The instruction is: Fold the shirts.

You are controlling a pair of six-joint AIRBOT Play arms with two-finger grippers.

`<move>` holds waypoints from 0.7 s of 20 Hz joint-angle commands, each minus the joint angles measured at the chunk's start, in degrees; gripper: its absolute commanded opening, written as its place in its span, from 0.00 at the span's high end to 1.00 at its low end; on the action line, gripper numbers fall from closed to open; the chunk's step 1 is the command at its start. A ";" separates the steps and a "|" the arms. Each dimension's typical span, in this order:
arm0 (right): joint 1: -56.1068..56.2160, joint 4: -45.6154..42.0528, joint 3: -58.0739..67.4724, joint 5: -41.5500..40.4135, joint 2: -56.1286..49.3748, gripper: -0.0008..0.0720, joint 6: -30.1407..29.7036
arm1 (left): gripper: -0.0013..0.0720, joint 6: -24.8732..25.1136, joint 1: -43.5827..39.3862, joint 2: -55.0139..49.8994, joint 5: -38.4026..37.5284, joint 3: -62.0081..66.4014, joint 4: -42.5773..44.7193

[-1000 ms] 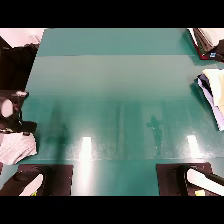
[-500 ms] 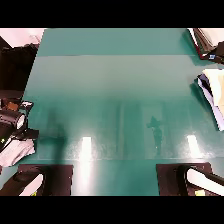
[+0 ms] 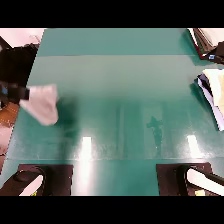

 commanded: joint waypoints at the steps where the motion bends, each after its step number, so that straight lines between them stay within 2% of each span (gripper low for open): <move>1: 0.04 0.11 0.02 -0.50 0.04 0.97 0.07 | 0.95 8.15 -3.87 0.04 4.48 15.08 -25.33; 4: 0.04 0.13 0.02 -0.83 0.04 0.96 0.09 | 0.95 11.78 -10.93 -0.83 14.78 16.61 -32.06; 7: 0.04 0.15 0.02 -1.09 0.04 0.96 0.11 | 0.95 16.02 -19.26 -7.13 19.91 16.63 -32.17; 10: 0.04 1.53 0.02 -1.07 0.07 0.96 0.13 | 0.95 17.00 -23.93 -17.73 16.20 16.63 -32.15; 14: 0.04 1.46 0.02 -0.92 0.04 0.96 0.13 | 0.95 16.96 -24.41 -29.44 4.33 16.63 -31.28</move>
